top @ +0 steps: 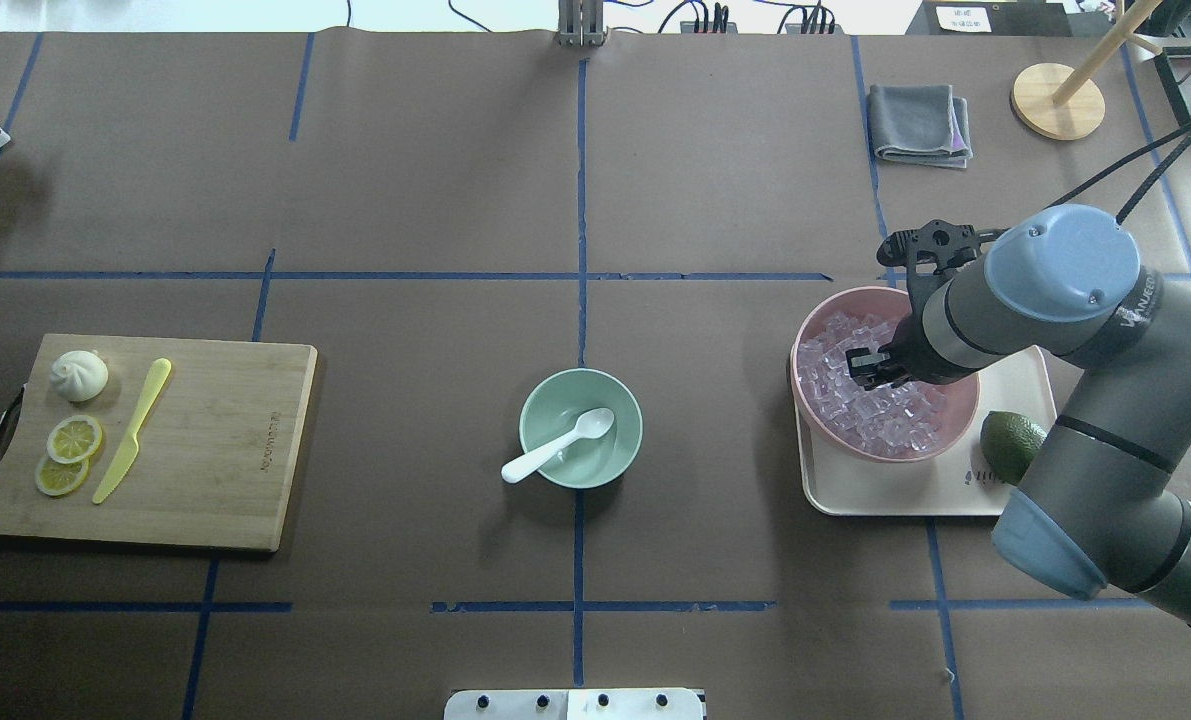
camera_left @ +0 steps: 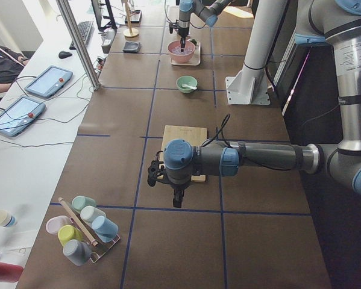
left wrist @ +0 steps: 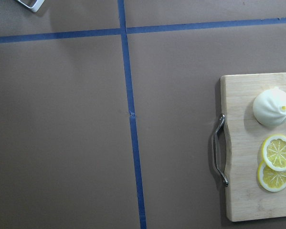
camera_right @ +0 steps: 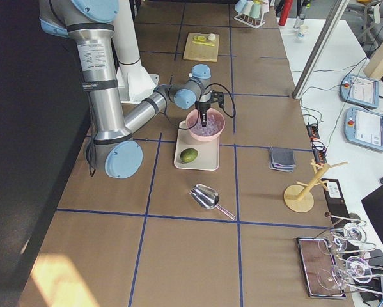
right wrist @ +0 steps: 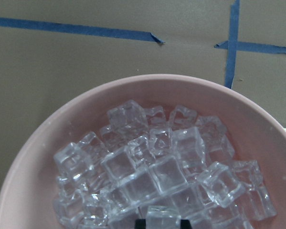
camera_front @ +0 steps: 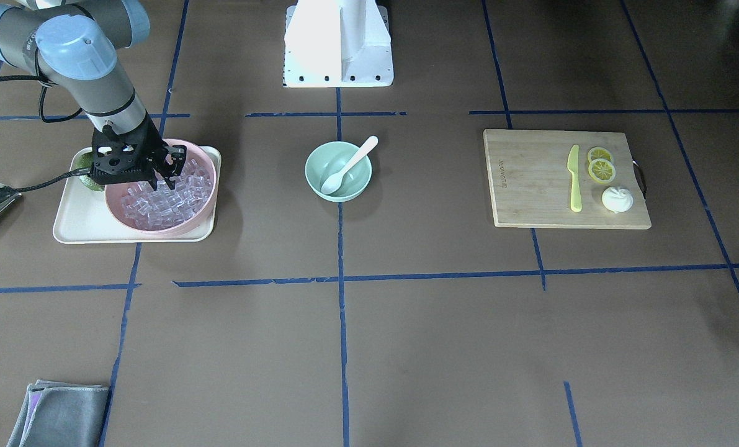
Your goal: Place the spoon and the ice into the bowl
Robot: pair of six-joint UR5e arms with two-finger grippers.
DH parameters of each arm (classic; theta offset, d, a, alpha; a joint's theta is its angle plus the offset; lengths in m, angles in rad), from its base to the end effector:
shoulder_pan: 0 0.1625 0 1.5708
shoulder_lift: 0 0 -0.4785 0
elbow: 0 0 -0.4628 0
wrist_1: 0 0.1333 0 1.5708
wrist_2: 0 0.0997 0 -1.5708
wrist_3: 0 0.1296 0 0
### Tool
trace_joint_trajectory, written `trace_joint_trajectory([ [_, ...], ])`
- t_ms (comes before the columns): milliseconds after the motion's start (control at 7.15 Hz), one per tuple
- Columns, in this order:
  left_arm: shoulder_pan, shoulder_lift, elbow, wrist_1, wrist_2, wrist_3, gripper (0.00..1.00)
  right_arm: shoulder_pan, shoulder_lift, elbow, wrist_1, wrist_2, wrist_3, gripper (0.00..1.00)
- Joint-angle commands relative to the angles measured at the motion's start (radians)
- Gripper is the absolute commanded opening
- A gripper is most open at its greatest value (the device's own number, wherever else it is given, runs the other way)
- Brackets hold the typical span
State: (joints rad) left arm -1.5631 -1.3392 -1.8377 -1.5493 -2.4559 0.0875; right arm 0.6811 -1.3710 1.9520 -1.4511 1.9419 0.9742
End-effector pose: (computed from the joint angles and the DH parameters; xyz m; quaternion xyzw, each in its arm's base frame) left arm -0.0295 -0.4537 0.6926 0.0233 0.4276 0.0460 0.9025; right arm -0.4397 -0.4674 0.4055 0.0620 -0.3741 -0.0243 0.9250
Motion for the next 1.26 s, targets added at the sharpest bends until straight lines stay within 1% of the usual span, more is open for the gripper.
trace_joint_trajectory([
  [0, 0.000, 0.000, -0.002, 0.000, 0.000, 0.000, 1.00, -0.003, 0.059, 0.009, -0.012, -0.001, 0.058, 0.04],
  [140, 0.000, 0.000, -0.002, 0.002, 0.000, 0.000, 1.00, -0.008, 0.126, 0.004, -0.056, -0.003, 0.108, 0.04],
  [280, 0.000, 0.000, -0.002, 0.002, 0.000, 0.000, 1.00, -0.044, 0.210, 0.004, -0.140, -0.009, 0.165, 0.04],
  [420, 0.000, 0.000, -0.002, 0.002, 0.000, 0.000, 1.00, -0.095, 0.309, -0.022, -0.196, -0.042, 0.269, 0.04],
  [559, 0.000, -0.002, -0.002, 0.002, 0.000, 0.000, 1.00, -0.154, 0.379, -0.077, -0.198, -0.114, 0.340, 0.05],
  [699, 0.000, -0.002, -0.002, 0.002, 0.000, 0.000, 1.00, -0.194, 0.458, -0.155, -0.199, -0.160, 0.422, 0.07],
  [979, 0.000, 0.000, -0.002, 0.008, -0.002, 0.000, 1.00, -0.242, 0.652, -0.389, -0.199, -0.205, 0.657, 0.11],
  [1119, 0.000, 0.000, -0.002, 0.009, -0.002, 0.000, 1.00, -0.250, 0.673, -0.415, -0.201, -0.207, 0.745, 0.13],
])
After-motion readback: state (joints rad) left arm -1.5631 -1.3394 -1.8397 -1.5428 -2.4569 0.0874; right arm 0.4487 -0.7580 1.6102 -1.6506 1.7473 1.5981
